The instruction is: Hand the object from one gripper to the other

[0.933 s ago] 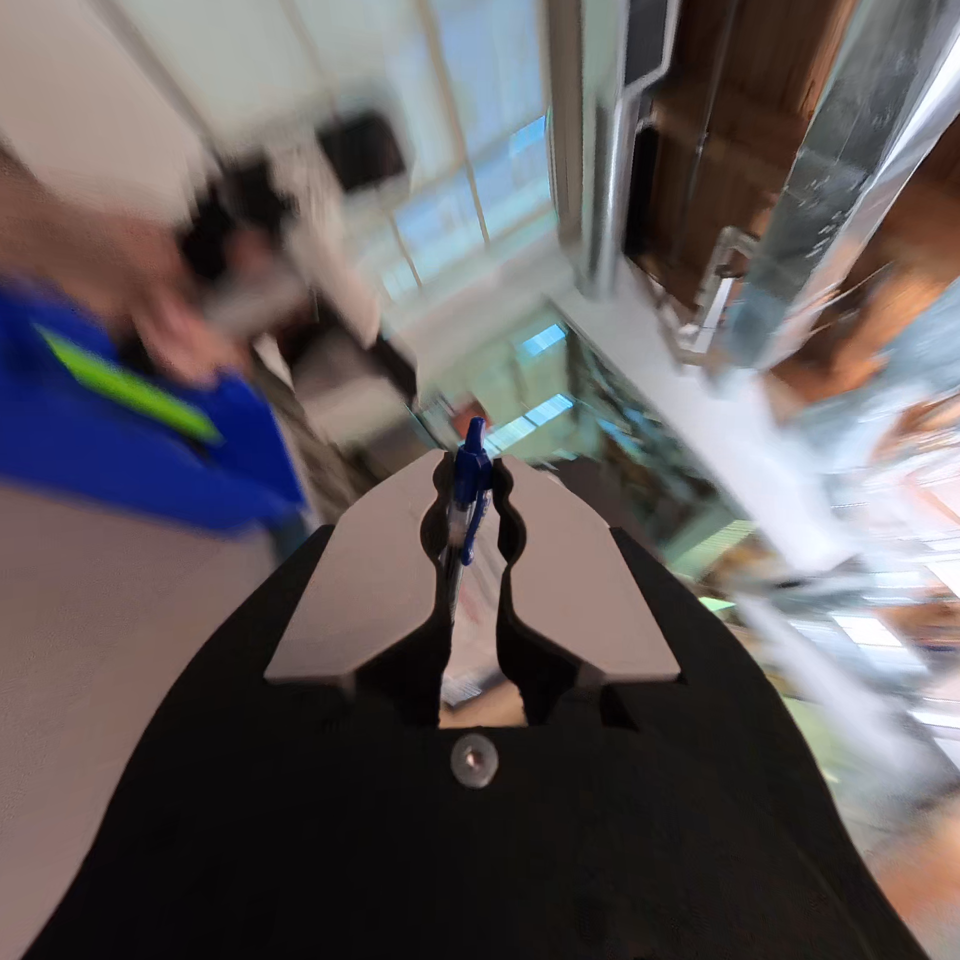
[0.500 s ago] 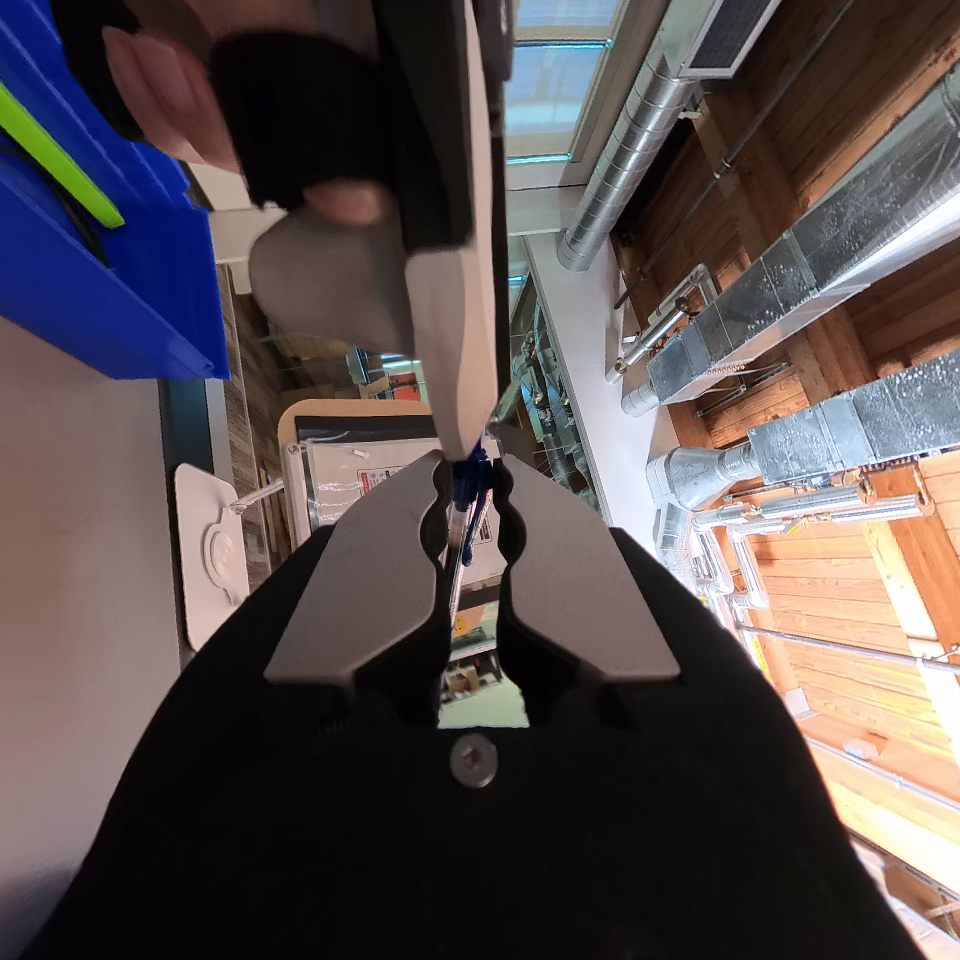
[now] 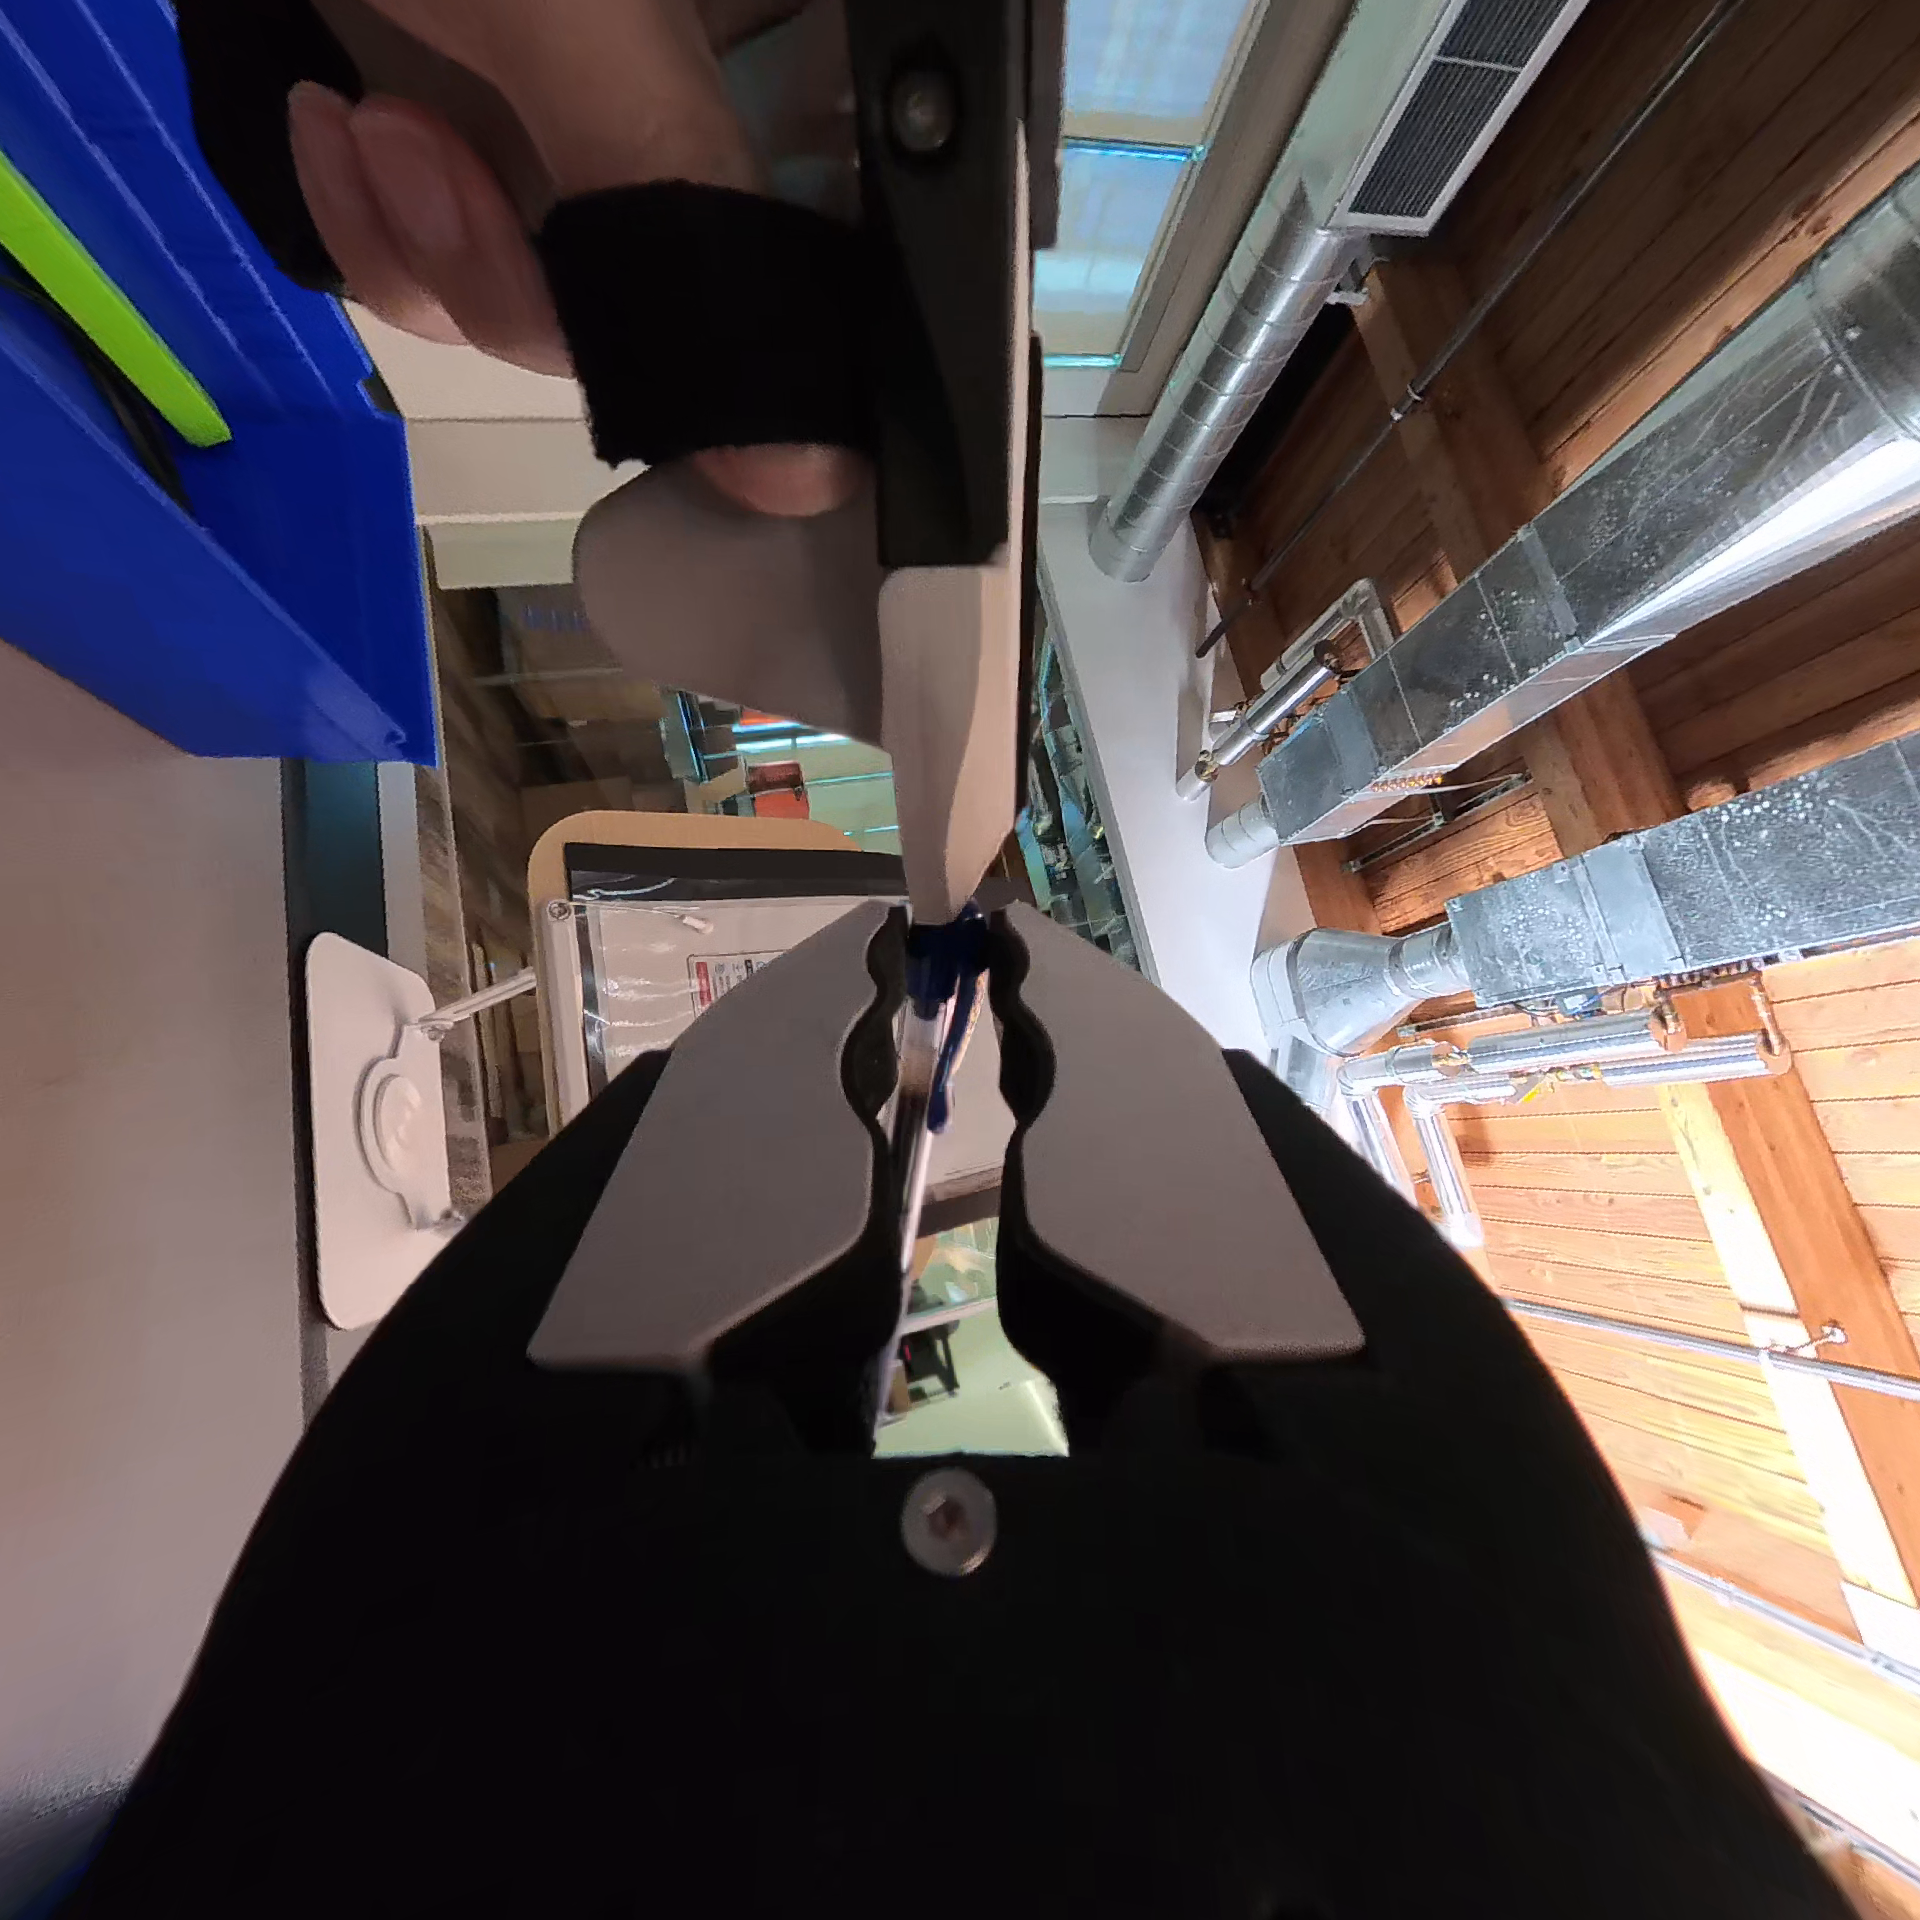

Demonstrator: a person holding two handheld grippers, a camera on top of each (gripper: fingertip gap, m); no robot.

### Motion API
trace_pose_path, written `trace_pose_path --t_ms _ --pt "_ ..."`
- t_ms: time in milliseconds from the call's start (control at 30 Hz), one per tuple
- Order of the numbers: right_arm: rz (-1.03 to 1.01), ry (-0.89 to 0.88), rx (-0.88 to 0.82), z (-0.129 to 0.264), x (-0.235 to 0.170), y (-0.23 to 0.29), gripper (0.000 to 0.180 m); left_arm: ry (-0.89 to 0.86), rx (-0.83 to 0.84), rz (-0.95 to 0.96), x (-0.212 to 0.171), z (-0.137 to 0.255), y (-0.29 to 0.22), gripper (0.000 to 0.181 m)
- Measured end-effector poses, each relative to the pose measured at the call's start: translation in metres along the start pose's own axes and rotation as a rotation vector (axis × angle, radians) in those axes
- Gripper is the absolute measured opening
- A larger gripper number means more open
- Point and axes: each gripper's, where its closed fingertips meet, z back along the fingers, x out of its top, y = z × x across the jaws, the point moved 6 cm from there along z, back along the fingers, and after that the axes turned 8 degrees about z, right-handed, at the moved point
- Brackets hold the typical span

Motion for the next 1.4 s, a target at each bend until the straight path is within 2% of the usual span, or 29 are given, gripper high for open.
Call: trace_pose_path --t_ms 33,200,433,600,700,800,900,1033,1133,1233,1400 --pt "-0.02 -0.004 -0.004 0.0 -0.001 -0.001 0.016 -0.01 0.006 0.0 0.001 0.001 0.001 0.009" --pt "-0.137 -0.016 -0.084 0.001 -0.009 -0.01 0.023 -0.093 0.073 0.015 0.011 0.016 0.019 0.009" --pt "-0.449 -0.13 -0.118 0.005 -0.02 -0.018 0.023 -0.212 0.019 0.207 0.022 0.042 0.048 0.009" --pt "-1.06 -0.338 -0.002 -0.003 -0.025 -0.013 0.014 -0.326 -0.039 0.357 0.028 0.061 0.067 0.009" --pt "-1.393 -0.327 0.137 -0.016 -0.037 0.003 0.011 -0.361 -0.056 0.396 0.03 0.067 0.072 0.009" --pt "-1.821 -0.347 0.252 -0.028 -0.048 0.02 0.021 -0.386 -0.07 0.41 0.032 0.069 0.071 0.008" --pt "-2.239 -0.508 0.322 -0.033 -0.052 0.029 0.029 -0.38 -0.072 0.395 0.032 0.066 0.067 0.008" --pt "-2.652 -0.642 0.419 -0.038 -0.055 0.042 0.03 -0.364 -0.086 0.378 0.031 0.06 0.061 0.009" --pt "-2.778 -0.718 0.443 -0.038 -0.055 0.047 0.026 -0.355 -0.092 0.37 0.031 0.058 0.057 0.009" --pt "-2.789 -0.805 0.458 -0.037 -0.055 0.046 0.015 -0.351 -0.098 0.366 0.032 0.058 0.056 0.008" --pt "-2.778 -0.902 0.479 -0.034 -0.057 0.042 0.011 -0.345 -0.128 0.389 0.032 0.06 0.056 0.009"
